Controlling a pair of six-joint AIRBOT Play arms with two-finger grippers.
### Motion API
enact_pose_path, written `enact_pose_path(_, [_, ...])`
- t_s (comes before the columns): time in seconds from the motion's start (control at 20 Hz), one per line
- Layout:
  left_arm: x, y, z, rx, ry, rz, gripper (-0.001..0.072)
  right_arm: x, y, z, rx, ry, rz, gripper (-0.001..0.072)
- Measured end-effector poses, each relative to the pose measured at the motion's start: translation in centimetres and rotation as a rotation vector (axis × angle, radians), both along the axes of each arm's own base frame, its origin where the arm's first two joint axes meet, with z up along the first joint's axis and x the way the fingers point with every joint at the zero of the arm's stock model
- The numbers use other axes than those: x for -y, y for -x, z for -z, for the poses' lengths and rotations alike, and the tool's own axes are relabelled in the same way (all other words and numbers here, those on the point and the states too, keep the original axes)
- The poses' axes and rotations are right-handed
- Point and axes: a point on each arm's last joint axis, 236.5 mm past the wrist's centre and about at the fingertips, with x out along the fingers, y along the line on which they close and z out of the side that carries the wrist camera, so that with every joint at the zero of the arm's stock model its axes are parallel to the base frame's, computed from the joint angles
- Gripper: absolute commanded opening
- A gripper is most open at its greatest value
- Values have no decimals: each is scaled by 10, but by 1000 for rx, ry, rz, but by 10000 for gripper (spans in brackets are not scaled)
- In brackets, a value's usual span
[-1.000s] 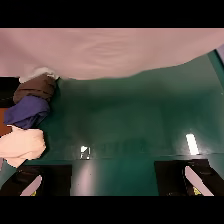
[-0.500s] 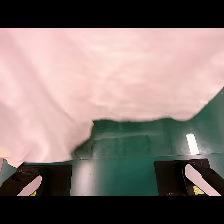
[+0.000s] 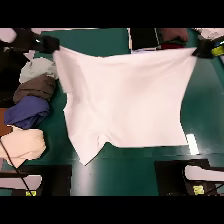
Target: Fold the shirts.
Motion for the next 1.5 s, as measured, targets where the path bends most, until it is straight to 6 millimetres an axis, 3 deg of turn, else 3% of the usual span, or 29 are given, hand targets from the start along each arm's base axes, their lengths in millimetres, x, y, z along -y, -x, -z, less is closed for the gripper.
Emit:
enact_pose_path(0.05, [-1,-6,14,-20,-3,-4,303,-3,-8,18,-34,-9,-9,36])
enact_pose_path(0.1, [-3,-11,26,-36,-5,-10,556,-6,-15,31,-58,-16,-15,271])
enact_pose_path(0.15, [-7,-14,31,-47,-8,-18,567,-7,-21,42,-77,-21,-20,439])
enact_pose_path(0.25, [-20,-14,36,-81,-10,-39,568,-11,-33,48,-80,-33,-28,438])
enact_pose_path(0.4, [-53,6,40,-184,-21,-83,567,-15,-33,45,-98,-45,-45,437])
enact_pose_path(0.55, [-79,44,49,-287,-28,-125,568,-18,-8,47,-145,-58,-50,427])
enact_pose_path(0.7, [-81,100,77,-397,-18,-142,567,-23,28,61,-215,-73,-49,427])
enact_pose_path(0.9, [-66,195,143,-560,31,-162,568,-36,75,80,-278,-109,-48,428])
enact_pose_path(1.0, [-50,241,177,-641,77,-160,567,-43,87,82,-268,-133,-45,428])
enact_pose_path(1.15, [-25,291,218,-724,158,-157,568,-51,95,77,-236,-164,-42,427])
enact_pose_path(1.3, [-8,316,244,-764,218,-166,567,-55,99,70,-204,-175,-40,427])
enact_pose_path(1.45, [9,320,254,-755,309,-188,564,-56,101,62,-177,-175,-40,427])
enact_pose_path(1.5, [14,318,254,-748,344,-195,434,-57,102,60,-170,-176,-40,427])
